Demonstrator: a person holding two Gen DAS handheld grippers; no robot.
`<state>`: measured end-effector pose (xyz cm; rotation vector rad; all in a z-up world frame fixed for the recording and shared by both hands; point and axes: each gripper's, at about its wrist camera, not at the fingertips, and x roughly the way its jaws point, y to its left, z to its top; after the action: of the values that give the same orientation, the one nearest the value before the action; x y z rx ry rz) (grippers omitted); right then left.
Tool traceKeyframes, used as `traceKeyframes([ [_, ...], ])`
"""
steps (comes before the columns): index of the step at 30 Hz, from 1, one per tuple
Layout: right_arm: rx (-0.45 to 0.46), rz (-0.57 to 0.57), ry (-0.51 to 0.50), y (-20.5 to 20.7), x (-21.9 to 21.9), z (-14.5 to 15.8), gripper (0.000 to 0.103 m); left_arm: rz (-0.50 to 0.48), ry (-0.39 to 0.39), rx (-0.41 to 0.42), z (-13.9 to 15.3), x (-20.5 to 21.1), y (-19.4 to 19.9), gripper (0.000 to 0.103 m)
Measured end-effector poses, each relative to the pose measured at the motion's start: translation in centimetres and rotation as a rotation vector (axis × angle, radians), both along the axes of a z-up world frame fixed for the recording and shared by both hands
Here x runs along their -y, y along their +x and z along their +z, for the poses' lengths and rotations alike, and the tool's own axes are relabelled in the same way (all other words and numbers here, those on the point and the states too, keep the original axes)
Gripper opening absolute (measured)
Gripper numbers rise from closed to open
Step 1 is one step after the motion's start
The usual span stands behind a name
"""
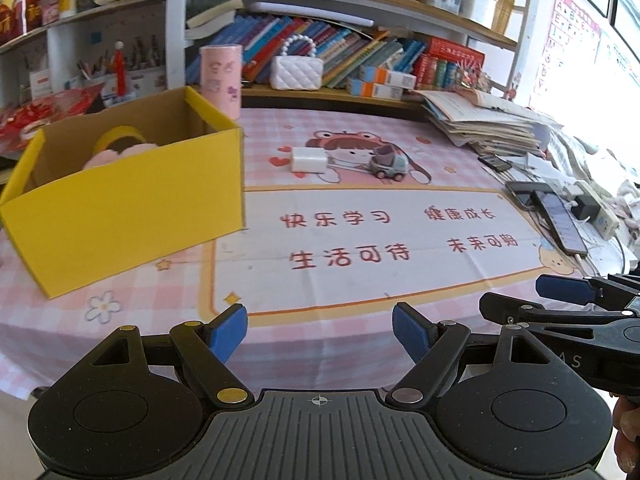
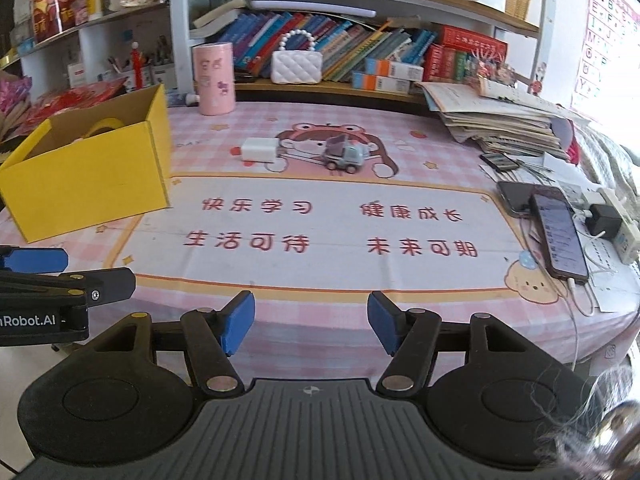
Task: Organize objects
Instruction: 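Withdraw both grippers from the box toward the white charger and toy car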
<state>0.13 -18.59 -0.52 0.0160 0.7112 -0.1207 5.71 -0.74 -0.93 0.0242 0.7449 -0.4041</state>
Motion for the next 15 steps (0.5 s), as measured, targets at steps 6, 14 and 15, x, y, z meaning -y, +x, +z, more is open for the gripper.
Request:
traceKeyframes([
  [6,-0.019,-0.017,0.002,1.6,2.1,-0.3,0.061,-0.020,-0.001,-0.013,-0.3,2.1,1.5,0.082],
  [14,-0.043,0.019,0.005,5.8,4.3,-0.6,0.062,0.009,0.003,-0.023,-0.5,4.3,4.7,0.082],
  [15,-0.045,0.025,0.005,6.5,4.6,-0.6,0.062,0.015,0.005,-0.022,-0.5,4.6,5.2,0.082],
])
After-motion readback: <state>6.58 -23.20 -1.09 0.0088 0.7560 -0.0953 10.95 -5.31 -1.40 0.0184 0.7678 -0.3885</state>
